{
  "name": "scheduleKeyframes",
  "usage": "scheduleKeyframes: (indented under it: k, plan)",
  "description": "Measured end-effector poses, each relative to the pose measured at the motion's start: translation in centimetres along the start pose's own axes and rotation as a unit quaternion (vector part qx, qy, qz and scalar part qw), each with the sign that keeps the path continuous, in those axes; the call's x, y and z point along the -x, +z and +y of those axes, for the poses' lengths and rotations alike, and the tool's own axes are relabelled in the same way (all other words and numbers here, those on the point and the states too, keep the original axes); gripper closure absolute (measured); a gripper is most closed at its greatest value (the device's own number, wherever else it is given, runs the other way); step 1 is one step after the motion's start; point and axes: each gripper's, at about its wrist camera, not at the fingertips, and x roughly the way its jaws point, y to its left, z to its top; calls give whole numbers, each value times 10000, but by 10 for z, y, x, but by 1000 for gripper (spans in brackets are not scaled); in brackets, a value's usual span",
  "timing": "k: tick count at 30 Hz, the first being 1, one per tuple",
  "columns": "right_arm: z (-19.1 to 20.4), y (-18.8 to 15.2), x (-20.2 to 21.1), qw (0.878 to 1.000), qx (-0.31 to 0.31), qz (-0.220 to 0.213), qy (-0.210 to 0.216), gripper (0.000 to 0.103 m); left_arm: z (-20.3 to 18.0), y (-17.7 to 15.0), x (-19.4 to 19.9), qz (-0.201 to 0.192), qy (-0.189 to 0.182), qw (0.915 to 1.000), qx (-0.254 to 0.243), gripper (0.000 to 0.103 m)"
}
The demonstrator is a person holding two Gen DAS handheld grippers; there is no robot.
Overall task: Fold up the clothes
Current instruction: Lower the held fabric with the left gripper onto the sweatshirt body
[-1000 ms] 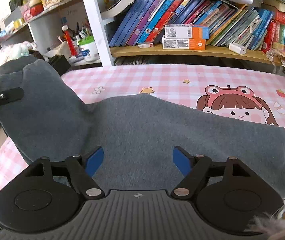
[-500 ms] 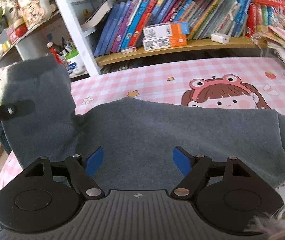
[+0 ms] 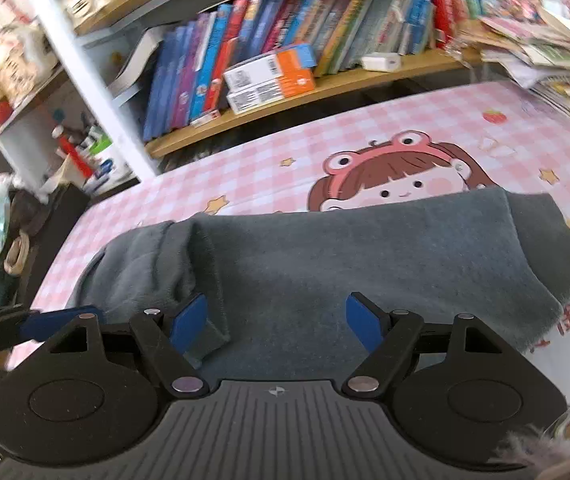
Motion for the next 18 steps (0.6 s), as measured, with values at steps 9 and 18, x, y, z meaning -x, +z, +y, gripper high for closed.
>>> scheduleKeyframes:
  k: [9, 18]
  plan:
    - [-3, 1, -3, 9970, -528, 98, 551, 27, 64, -16, 40, -669, 954, 9807, 1572, 37]
    - [-11, -3, -44, 9587, -2194, 1011, 1500, 26, 82, -49, 32, -136, 857, 9806, 1760, 66]
